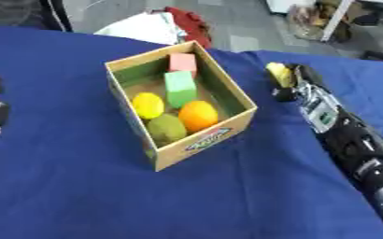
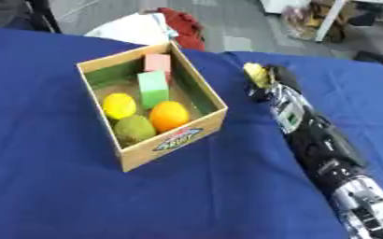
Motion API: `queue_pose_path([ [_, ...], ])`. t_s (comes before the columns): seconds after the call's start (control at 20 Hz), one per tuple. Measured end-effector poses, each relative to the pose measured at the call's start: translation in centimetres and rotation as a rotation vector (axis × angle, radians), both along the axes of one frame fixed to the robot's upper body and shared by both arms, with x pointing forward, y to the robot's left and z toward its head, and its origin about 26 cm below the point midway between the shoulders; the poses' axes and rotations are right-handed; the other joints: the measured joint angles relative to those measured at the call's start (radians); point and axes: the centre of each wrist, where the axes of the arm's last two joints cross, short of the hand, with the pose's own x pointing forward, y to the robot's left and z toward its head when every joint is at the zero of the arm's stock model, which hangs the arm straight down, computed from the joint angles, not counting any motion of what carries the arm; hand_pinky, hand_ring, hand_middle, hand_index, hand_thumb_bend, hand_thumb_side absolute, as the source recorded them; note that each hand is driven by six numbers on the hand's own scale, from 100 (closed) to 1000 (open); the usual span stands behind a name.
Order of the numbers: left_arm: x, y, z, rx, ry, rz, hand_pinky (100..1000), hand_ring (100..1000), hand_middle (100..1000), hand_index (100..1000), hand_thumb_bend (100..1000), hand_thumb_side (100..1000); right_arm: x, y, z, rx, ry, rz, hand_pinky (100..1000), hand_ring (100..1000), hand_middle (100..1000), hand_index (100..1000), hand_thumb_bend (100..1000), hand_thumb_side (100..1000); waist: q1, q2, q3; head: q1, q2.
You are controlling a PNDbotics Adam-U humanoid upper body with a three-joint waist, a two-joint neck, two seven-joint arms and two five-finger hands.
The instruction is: Pick up objects on the table and place them in the box.
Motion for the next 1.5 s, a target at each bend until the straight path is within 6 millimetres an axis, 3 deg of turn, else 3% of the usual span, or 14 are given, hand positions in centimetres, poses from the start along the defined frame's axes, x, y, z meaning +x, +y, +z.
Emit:
queue_pose_path([
  [0.2, -0.1, 0.2, -0.5, -0.003, 0.016, 0.01, 719, 601, 641, 778, 254, 491, -0.3, 0.8, 1.1, 0.026, -0.097, 0.041, 478, 460, 300, 425, 100, 100, 0.0, -0.001, -0.039, 0.001, 0.01],
  [0.4, -0.1, 0.7, -1.0, -0.017, 0.031, 0.033, 720, 602, 643, 783, 253, 484, -0.9, 2.5, 4.5, 0.011, -0.207, 0.181, 485, 461, 305, 428, 100, 100, 0.0, -0.015, -0.07, 0.001, 0.026],
  [0.6, 0.0, 1.0, -1.2, -0.034, 0.033, 0.058, 721, 603, 646, 796, 234, 475, -2.4, 6.3, 9.1, -0.053, -0.291, 0.418, 507, 474, 318, 440, 100, 100, 0.0, -0.04, -0.077, -0.002, 0.039],
  [0.8, 0.0, 1.2, -1.3, -0.053, 0.03, 0.081, 721, 603, 647, 798, 233, 473, -4.2, 10.5, 11.6, -0.131, -0.272, 0.671, 514, 479, 324, 447, 100, 100, 0.0, -0.05, -0.077, -0.006, 0.044],
  [0.85, 0.0, 1.2, -1.3, -0.057, 0.032, 0.084, 721, 604, 646, 798, 223, 466, -4.6, 11.1, 11.8, -0.147, -0.258, 0.713, 626, 602, 458, 588, 100, 202, 0.0, -0.052, -0.074, -0.008, 0.044],
  [0.9, 0.0, 1.2, -1.4, -0.065, 0.033, 0.084, 721, 604, 646, 798, 223, 466, -4.7, 12.2, 11.8, -0.184, -0.223, 0.773, 633, 615, 478, 624, 100, 233, 0.0, -0.054, -0.067, -0.012, 0.044],
  [0.95, 0.1, 1.0, -1.4, -0.074, 0.033, 0.083, 721, 604, 646, 797, 223, 468, -4.7, 13.6, 11.7, -0.231, -0.183, 0.841, 645, 665, 602, 755, 100, 348, 0.0, -0.058, -0.056, -0.017, 0.044],
  [1.0, 0.1, 0.9, -1.4, -0.081, 0.034, 0.081, 721, 604, 646, 797, 223, 468, -4.7, 15.1, 11.5, -0.271, -0.145, 0.899, 648, 672, 615, 767, 100, 365, 0.0, -0.062, -0.05, -0.02, 0.044],
  [1.05, 0.1, 0.9, -1.5, -0.086, 0.035, 0.08, 721, 604, 646, 797, 223, 469, -4.5, 16.2, 11.2, -0.301, -0.109, 0.938, 676, 732, 742, 872, 137, 486, 0.0, -0.064, -0.048, -0.021, 0.043],
  [1.1, 0.1, 0.8, -1.5, -0.09, 0.035, 0.078, 721, 604, 646, 797, 224, 469, -4.2, 16.7, 10.6, -0.318, -0.073, 0.959, 683, 745, 764, 894, 148, 506, 0.0, -0.065, -0.048, -0.023, 0.043],
  [1.15, 0.1, 0.7, -1.5, -0.094, 0.037, 0.076, 721, 604, 645, 796, 225, 468, -3.9, 17.1, 10.0, -0.331, -0.04, 0.972, 722, 798, 855, 959, 175, 558, 0.0, -0.065, -0.049, -0.024, 0.043],
  [1.2, 0.1, 0.7, -1.5, -0.097, 0.038, 0.074, 721, 604, 645, 796, 225, 468, -3.7, 17.4, 9.6, -0.341, -0.015, 0.982, 722, 798, 855, 959, 175, 558, 0.0, -0.065, -0.05, -0.024, 0.043],
  [1.35, 0.1, 0.7, -1.5, -0.099, 0.039, 0.073, 722, 604, 646, 796, 226, 469, -3.5, 17.6, 9.0, -0.369, 0.019, 0.995, 786, 870, 971, 1000, 201, 613, 0.0, -0.072, -0.057, -0.021, 0.043],
  [1.5, 0.1, 0.6, -1.6, -0.105, 0.041, 0.071, 723, 605, 647, 796, 228, 470, -3.5, 17.3, 8.8, -0.37, 0.029, 0.979, 810, 899, 995, 1000, 227, 623, 0.0, -0.077, -0.071, -0.012, 0.043],
])
